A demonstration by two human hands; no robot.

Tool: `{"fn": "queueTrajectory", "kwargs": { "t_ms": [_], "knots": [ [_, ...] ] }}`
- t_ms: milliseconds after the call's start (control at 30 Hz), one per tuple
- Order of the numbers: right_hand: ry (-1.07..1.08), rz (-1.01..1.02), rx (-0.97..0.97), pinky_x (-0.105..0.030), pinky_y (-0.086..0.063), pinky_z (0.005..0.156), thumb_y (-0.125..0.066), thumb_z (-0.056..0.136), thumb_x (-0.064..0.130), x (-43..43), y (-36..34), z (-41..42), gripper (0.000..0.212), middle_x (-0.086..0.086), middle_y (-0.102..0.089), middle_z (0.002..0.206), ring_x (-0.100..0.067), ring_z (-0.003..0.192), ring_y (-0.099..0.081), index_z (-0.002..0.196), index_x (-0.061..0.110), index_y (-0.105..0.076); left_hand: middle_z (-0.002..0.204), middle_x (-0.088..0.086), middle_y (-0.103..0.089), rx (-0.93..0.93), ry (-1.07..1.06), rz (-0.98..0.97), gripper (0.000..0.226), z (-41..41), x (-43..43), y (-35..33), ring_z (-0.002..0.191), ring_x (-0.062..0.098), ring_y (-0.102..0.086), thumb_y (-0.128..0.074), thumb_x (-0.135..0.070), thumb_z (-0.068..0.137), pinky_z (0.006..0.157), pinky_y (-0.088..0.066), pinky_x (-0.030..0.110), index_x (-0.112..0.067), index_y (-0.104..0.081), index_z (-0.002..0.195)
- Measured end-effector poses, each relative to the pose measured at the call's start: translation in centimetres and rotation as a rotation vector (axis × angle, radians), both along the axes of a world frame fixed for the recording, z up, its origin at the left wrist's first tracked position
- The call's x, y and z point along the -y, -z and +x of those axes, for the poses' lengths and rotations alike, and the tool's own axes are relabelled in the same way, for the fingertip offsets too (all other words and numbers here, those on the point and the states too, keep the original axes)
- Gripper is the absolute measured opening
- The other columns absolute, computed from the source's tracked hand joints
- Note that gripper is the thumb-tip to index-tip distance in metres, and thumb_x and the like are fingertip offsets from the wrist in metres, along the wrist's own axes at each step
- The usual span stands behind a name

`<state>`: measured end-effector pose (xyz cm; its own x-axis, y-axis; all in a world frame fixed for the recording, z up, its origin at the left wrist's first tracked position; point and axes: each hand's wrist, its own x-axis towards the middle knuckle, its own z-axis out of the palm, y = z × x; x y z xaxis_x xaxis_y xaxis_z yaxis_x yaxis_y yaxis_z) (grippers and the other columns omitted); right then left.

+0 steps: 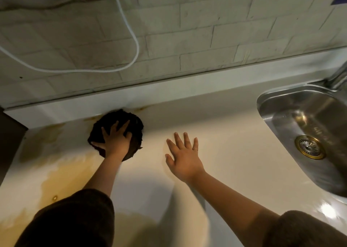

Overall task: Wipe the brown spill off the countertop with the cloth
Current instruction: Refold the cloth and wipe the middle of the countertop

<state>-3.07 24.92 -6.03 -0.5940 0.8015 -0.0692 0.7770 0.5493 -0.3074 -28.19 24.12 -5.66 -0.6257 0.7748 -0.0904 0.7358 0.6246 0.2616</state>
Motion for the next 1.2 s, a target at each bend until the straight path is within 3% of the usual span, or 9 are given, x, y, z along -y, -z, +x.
{"fn": "queueTrajectory", "kwargs": {
  "t_ms": [100, 267, 400, 533, 900, 1067, 1200],
  "knots": [
    [0.002, 0.0, 0.001, -0.058, 0.014, 0.113, -0.012, 0.095, 0.051, 0.0, -0.1, 0.0, 0.063, -0.005, 0.001, 0.162, -0.034, 0.146, 0.015, 0.153, 0.025, -0.015, 0.155, -0.005, -0.018, -0.007, 0.023, -0.001, 0.046, 2.7, -1.5, -0.8, 0.143, 0.03, 0.002, -0.032, -0.042, 0.095, 0.1, 0.006, 0.075, -0.054, -0.023, 0.138],
    [0.008, 0.009, -0.009, -0.056, 0.018, 0.112, -0.02, 0.1, 0.046, 0.0, -0.1, 0.0, 0.058, -0.004, 0.003, 0.162, -0.033, 0.146, 0.017, 0.154, 0.026, -0.014, 0.156, -0.007, -0.013, 0.019, 0.199, -0.008, 0.048, 7.0, -6.1, -1.0, 0.143, 0.032, 0.006, -0.027, -0.061, 0.092, 0.099, 0.007, 0.075, -0.055, -0.02, 0.139],
    [0.011, 0.018, -0.013, -0.055, 0.018, 0.112, -0.02, 0.1, 0.047, -0.1, 0.1, -0.1, 0.058, -0.003, 0.002, 0.162, -0.032, 0.146, 0.016, 0.153, 0.027, -0.015, 0.157, -0.008, -0.007, 0.085, 0.219, -0.045, 0.05, 8.9, -9.4, -1.7, 0.142, 0.034, 0.012, -0.026, -0.062, 0.092, 0.097, 0.007, 0.077, -0.054, -0.016, 0.14],
    [0.013, 0.023, -0.022, -0.054, 0.018, 0.112, -0.02, 0.1, 0.048, -0.1, 0.1, 0.1, 0.057, -0.003, 0.001, 0.162, -0.031, 0.146, 0.015, 0.153, 0.027, -0.016, 0.157, -0.005, -0.006, 0.09, 0.226, -0.057, 0.051, 8.1, -9.2, -1.7, 0.141, 0.035, 0.012, -0.024, -0.063, 0.091, 0.097, 0.008, 0.077, -0.054, -0.014, 0.14],
    [-0.001, -0.017, -0.01, -0.054, 0.016, 0.114, -0.022, 0.1, 0.048, 0.0, -0.4, 0.2, 0.057, -0.001, 0.004, 0.162, -0.029, 0.146, 0.016, 0.153, 0.028, -0.013, 0.158, 0.003, -0.003, 0.146, -0.149, -0.068, 0.055, -5.7, -2.1, -1.6, 0.14, 0.039, 0.012, -0.025, -0.062, 0.092, 0.102, 0.007, 0.072, -0.047, -0.011, 0.144],
    [0.004, -0.002, -0.011, -0.054, 0.017, 0.112, -0.015, 0.096, 0.051, 0.0, -0.1, 0.1, 0.062, -0.003, 0.0, 0.162, -0.031, 0.146, 0.013, 0.153, 0.027, -0.017, 0.158, 0.002, -0.004, 0.111, -0.159, -0.055, 0.056, -4.9, -2.5, -0.8, 0.141, 0.038, 0.01, -0.023, -0.065, 0.09, 0.099, 0.004, 0.076, -0.05, -0.008, 0.142],
    [0.001, 0.006, -0.009, -0.055, 0.016, 0.111, -0.006, 0.09, 0.054, -0.1, 0.1, -0.1, 0.07, -0.004, -0.002, 0.162, -0.033, 0.147, 0.011, 0.153, 0.026, -0.018, 0.157, -0.001, -0.009, 0.062, -0.009, -0.032, 0.057, -2.5, -3.0, -0.1, 0.142, 0.035, 0.006, -0.02, -0.071, 0.086, 0.102, 0.004, 0.073, -0.054, -0.011, 0.14]
  ]
}}
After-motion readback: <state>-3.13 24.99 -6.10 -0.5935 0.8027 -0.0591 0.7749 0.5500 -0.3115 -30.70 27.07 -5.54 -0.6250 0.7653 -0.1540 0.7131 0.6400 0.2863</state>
